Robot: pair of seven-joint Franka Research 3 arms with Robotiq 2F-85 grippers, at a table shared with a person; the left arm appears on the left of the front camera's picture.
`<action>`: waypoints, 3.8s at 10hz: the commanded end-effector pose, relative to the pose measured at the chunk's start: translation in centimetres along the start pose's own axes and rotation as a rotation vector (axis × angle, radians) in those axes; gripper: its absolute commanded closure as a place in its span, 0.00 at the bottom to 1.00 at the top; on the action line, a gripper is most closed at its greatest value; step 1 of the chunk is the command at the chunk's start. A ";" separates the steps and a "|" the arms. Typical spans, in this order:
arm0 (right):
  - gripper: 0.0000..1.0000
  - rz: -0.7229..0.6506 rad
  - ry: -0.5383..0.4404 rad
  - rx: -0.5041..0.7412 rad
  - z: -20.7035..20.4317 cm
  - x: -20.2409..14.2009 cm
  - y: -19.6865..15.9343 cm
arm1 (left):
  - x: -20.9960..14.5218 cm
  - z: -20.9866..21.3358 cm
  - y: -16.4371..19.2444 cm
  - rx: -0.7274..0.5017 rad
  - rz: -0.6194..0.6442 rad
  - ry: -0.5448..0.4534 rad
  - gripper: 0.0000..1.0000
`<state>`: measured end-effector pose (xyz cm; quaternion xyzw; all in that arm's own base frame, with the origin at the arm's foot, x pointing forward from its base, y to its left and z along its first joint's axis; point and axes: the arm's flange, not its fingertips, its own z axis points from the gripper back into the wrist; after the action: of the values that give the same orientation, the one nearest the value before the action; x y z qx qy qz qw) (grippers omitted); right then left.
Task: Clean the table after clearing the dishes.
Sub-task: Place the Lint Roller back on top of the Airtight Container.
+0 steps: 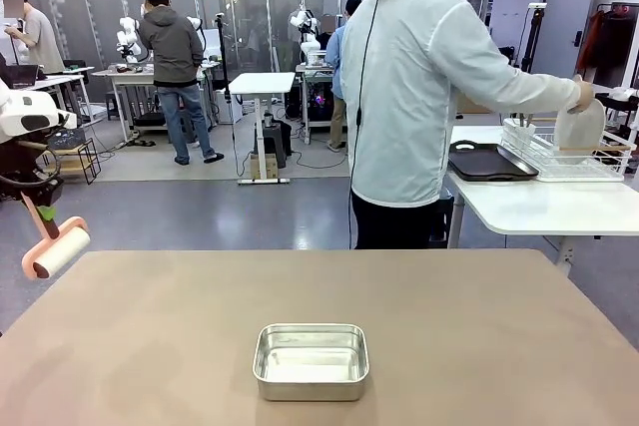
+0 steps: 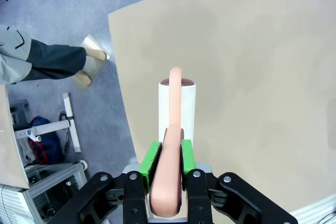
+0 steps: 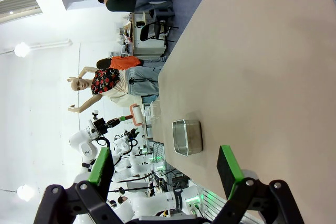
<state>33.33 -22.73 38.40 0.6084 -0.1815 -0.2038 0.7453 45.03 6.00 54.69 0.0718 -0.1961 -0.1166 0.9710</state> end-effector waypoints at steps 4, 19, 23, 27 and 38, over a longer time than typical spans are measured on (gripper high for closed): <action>0.00 0.002 0.001 0.005 0.0 -0.2 0.2 | 0.0 0.0 0.0 0.000 0.000 0.000 0.78; 0.00 0.002 0.001 0.005 0.0 -0.2 0.2 | 4.8 7.4 -33.8 -0.419 -1.125 -0.161 1.00; 0.00 0.002 0.001 0.005 0.0 -0.2 0.2 | 4.4 5.6 -38.2 -0.514 -1.242 -0.159 1.00; 0.00 0.002 0.001 0.005 0.0 -0.2 0.2 | 6.4 2.5 -39.9 -0.573 -1.308 -0.050 1.00; 0.00 0.002 0.001 0.005 0.0 -0.2 0.2 | 8.7 -6.9 -42.5 -0.577 -1.239 0.115 1.00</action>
<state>33.33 -22.71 38.39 0.6086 -0.1812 -0.2037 0.7452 46.38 -35.85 43.50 -0.0969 -0.0373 -0.7056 0.7009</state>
